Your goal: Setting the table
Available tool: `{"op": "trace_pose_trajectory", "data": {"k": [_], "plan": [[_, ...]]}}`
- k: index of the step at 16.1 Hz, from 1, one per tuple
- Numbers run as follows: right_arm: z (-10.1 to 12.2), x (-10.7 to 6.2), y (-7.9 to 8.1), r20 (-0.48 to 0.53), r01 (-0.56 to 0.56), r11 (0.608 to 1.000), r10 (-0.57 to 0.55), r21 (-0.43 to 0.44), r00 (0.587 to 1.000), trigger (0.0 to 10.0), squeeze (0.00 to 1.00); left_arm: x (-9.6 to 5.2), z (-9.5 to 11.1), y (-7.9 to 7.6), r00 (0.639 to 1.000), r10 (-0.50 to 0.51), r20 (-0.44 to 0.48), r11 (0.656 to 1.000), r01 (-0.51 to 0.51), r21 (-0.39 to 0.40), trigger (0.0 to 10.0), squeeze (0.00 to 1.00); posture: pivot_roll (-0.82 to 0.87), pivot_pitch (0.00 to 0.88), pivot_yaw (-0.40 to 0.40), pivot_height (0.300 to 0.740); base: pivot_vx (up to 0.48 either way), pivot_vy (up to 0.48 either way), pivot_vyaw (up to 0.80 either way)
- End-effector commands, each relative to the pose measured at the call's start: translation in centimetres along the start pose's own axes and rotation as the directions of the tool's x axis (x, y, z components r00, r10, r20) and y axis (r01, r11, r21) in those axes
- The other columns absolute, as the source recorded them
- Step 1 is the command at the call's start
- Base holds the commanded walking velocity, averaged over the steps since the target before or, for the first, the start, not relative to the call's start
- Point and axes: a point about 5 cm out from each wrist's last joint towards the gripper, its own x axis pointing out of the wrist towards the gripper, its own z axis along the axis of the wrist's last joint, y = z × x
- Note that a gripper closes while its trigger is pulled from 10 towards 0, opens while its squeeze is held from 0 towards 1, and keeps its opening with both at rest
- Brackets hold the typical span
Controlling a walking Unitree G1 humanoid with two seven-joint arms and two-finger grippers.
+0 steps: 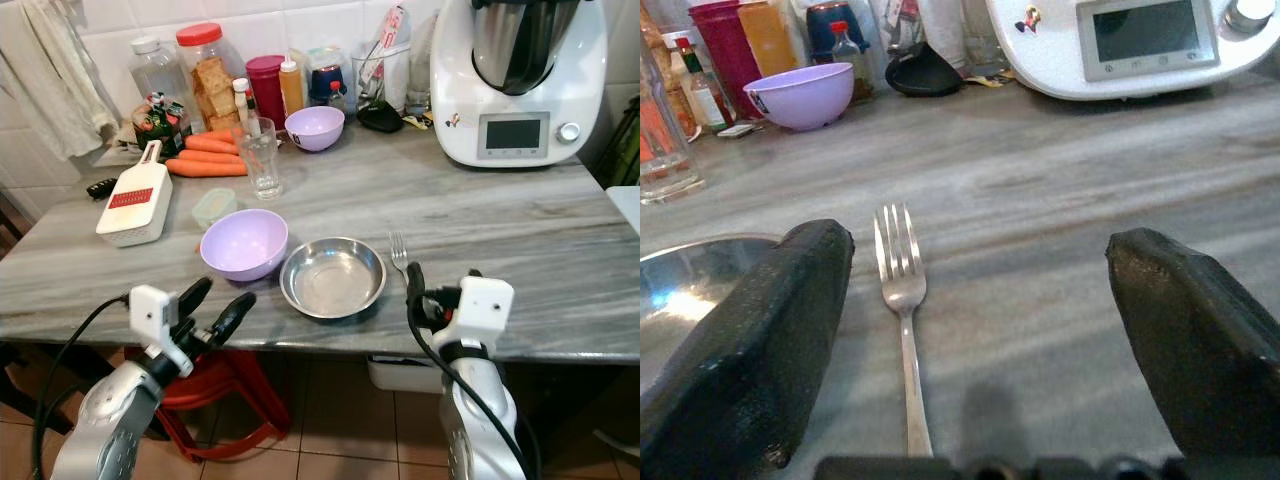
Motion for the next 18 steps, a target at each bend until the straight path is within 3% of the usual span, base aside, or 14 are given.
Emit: {"op": "trace_pose_trajectory", "data": {"k": [1, 4, 5, 6, 7, 8, 12, 16, 18], "plan": [[0.4, -0.1, 0.7, 0.011, -0.012, 1.000, 0.012, 0.000, 1.000, 10.0, 1.00, -0.2, 1.1, 0.9, 0.998, 0.057, 0.029, 0.998, -0.058, 0.039, 10.0, 0.00, -0.14, 0.000, 0.142, 0.740, 0.000, 0.000, 0.00], [0.2, -0.2, 1.8, 0.010, -0.037, 0.999, 0.037, -0.001, 0.999, 10.0, 1.00, -0.1, 1.0, 1.8, 0.989, 0.149, 0.024, 0.984, -0.151, 0.094, 10.0, 0.00, -0.14, 0.000, 0.120, 0.740, 0.000, 0.000, 0.00], [0.4, -0.1, 2.3, 0.012, -0.055, 0.998, 0.055, 0.003, 0.998, 10.0, 1.00, 0.5, 1.2, 2.3, 0.971, 0.237, 0.021, 0.964, -0.238, 0.121, 10.0, 0.00, -0.12, 0.000, 0.120, 0.740, 0.000, 0.000, 0.00], [0.5, 0.0, 2.5, 0.017, -0.070, 0.998, 0.070, -0.006, 0.997, 10.0, 1.00, 0.8, 1.4, 2.4, 0.968, 0.251, 0.019, 0.961, -0.251, 0.116, 10.0, 0.00, -0.12, 0.000, 0.128, 0.740, 0.000, 0.000, 0.00], [0.4, 0.0, 2.5, 0.016, -0.074, 0.997, 0.074, -0.018, 0.997, 10.0, 0.88, 1.0, 1.5, 2.5, 0.968, 0.249, 0.022, 0.962, -0.249, 0.115, 10.0, 0.00, -0.12, 0.000, 0.127, 0.740, 0.000, 0.000, 0.00], [0.2, -0.1, 1.9, 0.008, -0.037, 0.999, 0.037, -0.010, 0.999, 10.0, 0.00, 1.1, 1.4, 2.4, 0.964, 0.266, 0.016, 0.955, -0.265, 0.134, 10.0, 0.00, -0.12, 0.000, 0.127, 0.740, 0.000, 0.000, 0.00], [0.1, -0.5, 1.9, 0.006, -0.043, 0.999, 0.043, -0.008, 0.999, 10.0, 0.00, 0.9, 0.4, 2.3, 0.944, 0.329, -0.012, 0.926, -0.320, 0.201, 10.0, 0.00, -0.12, 0.000, 0.127, 0.740, 0.000, 0.000, 0.00], [0.3, -0.3, 3.0, 0.020, -0.096, 0.995, 0.096, -0.016, 0.995, 10.0, 0.00, 1.0, -0.1, 2.3, 0.947, 0.318, -0.038, 0.928, -0.303, 0.217, 10.0, 0.00, -0.11, 0.000, 0.116, 0.740, -0.219, 0.000, 0.00], [0.2, 0.1, 2.8, 0.009, -0.081, 0.996, 0.081, -0.020, 0.997, 10.0, 0.00, 1.2, 0.0, 2.4, 0.945, 0.325, -0.035, 0.927, -0.311, 0.212, 10.0, 0.00, -0.10, 0.000, 0.118, 0.740, -0.294, 0.000, 0.00]]}}
